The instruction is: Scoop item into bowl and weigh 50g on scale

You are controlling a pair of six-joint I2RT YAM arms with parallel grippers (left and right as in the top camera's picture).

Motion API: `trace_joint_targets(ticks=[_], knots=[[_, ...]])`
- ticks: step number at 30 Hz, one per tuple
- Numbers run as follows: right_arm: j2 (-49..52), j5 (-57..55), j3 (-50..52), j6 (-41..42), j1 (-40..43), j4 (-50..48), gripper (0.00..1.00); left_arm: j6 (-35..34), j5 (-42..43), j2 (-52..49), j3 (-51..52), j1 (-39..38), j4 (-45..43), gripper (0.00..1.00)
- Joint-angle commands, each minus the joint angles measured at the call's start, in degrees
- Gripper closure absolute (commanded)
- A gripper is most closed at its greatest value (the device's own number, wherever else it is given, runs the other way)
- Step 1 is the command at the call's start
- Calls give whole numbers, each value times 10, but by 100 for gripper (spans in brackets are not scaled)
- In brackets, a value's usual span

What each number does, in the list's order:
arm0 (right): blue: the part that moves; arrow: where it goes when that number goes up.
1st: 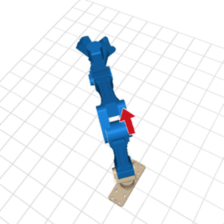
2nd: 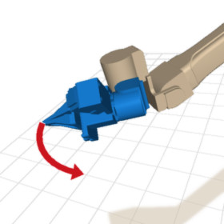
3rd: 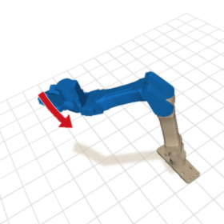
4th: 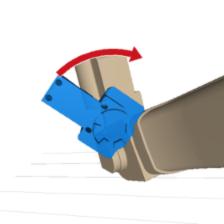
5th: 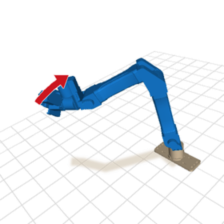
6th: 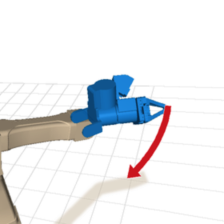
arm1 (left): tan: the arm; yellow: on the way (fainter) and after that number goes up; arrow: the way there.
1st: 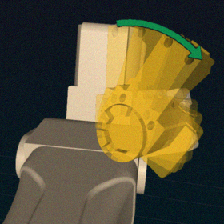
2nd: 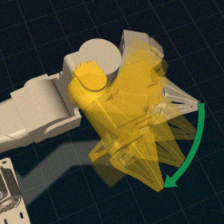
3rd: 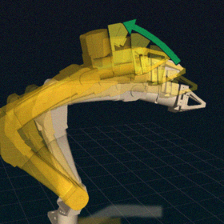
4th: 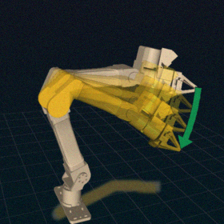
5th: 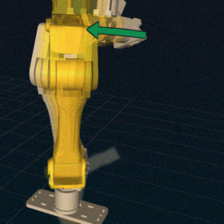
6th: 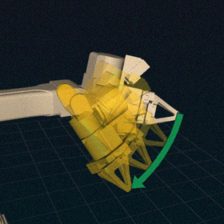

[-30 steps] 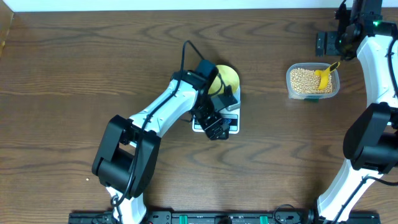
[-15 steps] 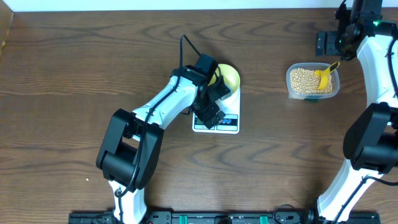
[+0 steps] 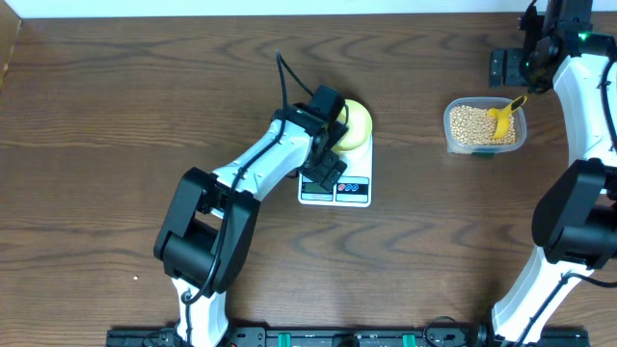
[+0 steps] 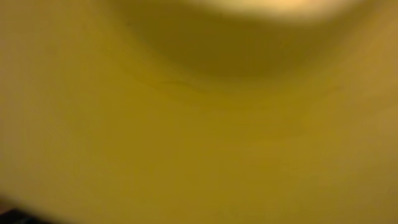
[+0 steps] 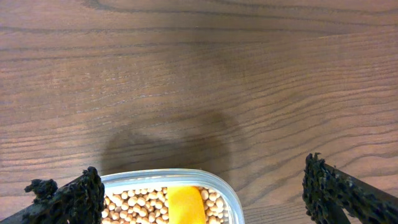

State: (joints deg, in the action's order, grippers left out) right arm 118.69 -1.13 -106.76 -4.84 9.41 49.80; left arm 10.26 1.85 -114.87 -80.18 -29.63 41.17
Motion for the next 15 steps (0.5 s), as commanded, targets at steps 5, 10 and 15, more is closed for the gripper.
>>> trace_joint_targets(ticks=[5,10,15], knots=[[5,-4,-7,1,-2,-1,1,-96,-40,23,-3,-3,-8,3],[5,-4,-7,1,-2,-1,1,-126,-40,29,-3,-14,2,2],[5,-4,-7,1,-2,-1,1,-116,-41,28,-3,-33,10,2]])
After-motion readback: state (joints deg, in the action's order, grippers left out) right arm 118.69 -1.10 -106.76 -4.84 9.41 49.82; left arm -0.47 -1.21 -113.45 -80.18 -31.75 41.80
